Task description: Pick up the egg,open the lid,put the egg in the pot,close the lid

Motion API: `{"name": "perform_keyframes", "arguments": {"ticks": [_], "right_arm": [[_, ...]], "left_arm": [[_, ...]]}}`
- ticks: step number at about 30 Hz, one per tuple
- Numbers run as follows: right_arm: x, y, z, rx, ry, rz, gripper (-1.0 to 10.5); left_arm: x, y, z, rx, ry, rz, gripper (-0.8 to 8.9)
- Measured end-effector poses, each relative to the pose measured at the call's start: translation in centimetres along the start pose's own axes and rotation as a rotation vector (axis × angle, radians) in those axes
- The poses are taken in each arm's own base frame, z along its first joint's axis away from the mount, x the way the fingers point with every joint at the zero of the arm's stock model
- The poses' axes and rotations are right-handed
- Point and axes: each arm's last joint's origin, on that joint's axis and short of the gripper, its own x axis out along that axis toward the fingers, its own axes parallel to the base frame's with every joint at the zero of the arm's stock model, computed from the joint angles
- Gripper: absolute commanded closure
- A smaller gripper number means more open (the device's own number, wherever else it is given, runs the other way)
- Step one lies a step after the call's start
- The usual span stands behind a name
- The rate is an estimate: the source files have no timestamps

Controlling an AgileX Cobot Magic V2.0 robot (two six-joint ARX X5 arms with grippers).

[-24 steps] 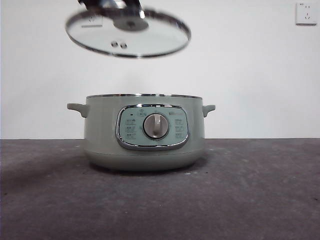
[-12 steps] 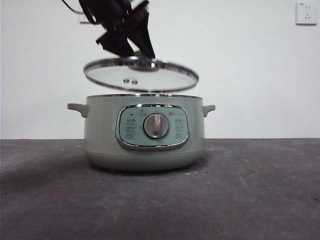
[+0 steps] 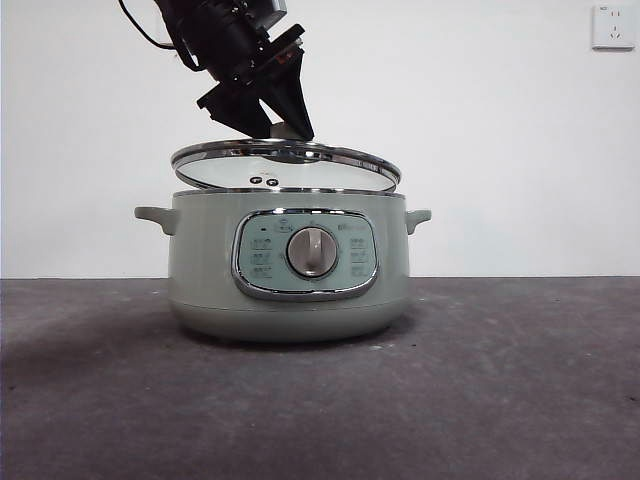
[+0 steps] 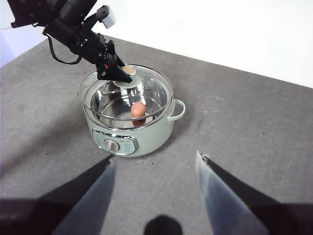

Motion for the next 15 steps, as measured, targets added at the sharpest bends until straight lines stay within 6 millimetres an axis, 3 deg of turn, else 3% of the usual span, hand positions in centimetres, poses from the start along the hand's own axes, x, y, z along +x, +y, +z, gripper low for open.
{"name": "perform_keyframes", "arguments": {"ticks": [15], "right_arm": [[0.0, 0.0, 0.0, 0.0, 0.001, 0.0, 6.7]], "left_arm": [[1.3, -0.4, -0.5, 0.006, 0.059, -0.012, 8.21]]}}
